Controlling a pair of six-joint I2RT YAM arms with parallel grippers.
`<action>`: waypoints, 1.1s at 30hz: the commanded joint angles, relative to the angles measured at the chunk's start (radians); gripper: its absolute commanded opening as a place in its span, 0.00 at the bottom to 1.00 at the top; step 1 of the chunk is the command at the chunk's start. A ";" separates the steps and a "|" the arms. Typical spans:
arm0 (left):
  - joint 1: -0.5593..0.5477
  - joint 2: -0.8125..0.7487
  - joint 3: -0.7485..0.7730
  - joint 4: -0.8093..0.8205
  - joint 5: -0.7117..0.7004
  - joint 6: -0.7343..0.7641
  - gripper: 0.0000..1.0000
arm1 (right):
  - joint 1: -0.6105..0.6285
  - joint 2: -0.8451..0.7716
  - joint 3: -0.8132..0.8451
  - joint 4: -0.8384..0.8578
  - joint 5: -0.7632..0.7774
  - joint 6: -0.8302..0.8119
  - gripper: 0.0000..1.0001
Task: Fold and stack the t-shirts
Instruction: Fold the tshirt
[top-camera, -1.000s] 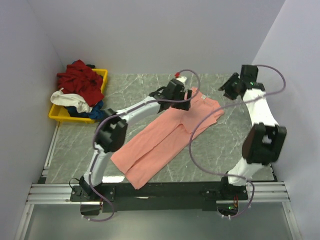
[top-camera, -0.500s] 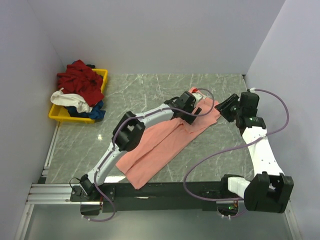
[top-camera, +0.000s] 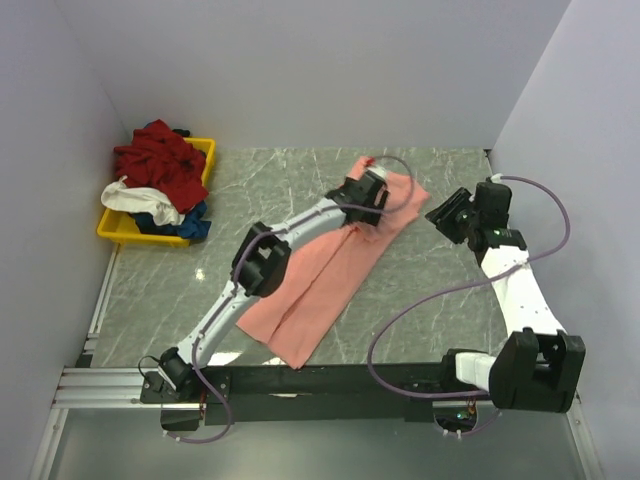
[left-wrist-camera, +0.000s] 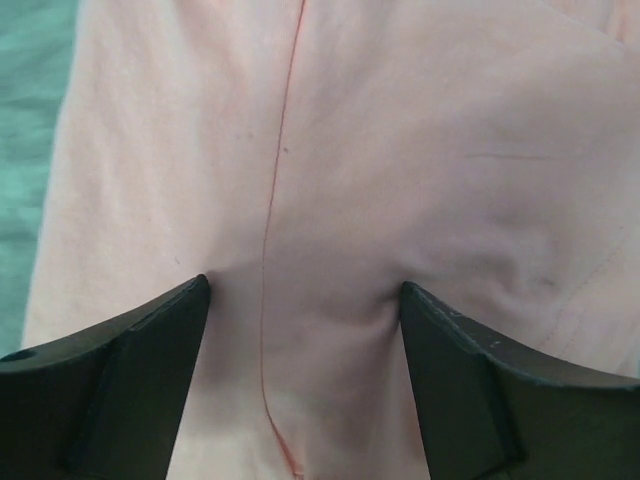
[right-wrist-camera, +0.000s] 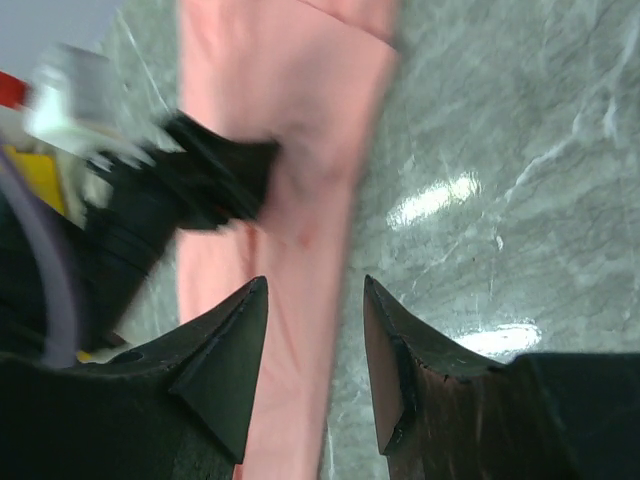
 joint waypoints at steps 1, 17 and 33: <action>0.192 0.025 -0.036 -0.170 0.006 -0.161 0.81 | 0.031 0.054 0.051 0.030 -0.020 -0.028 0.50; 0.439 -0.142 -0.288 0.066 0.340 -0.486 0.87 | 0.272 0.328 0.206 -0.039 0.026 -0.097 0.50; 0.429 -0.703 -0.853 0.190 0.194 -0.493 0.83 | 0.506 0.144 -0.081 0.077 -0.052 -0.006 0.49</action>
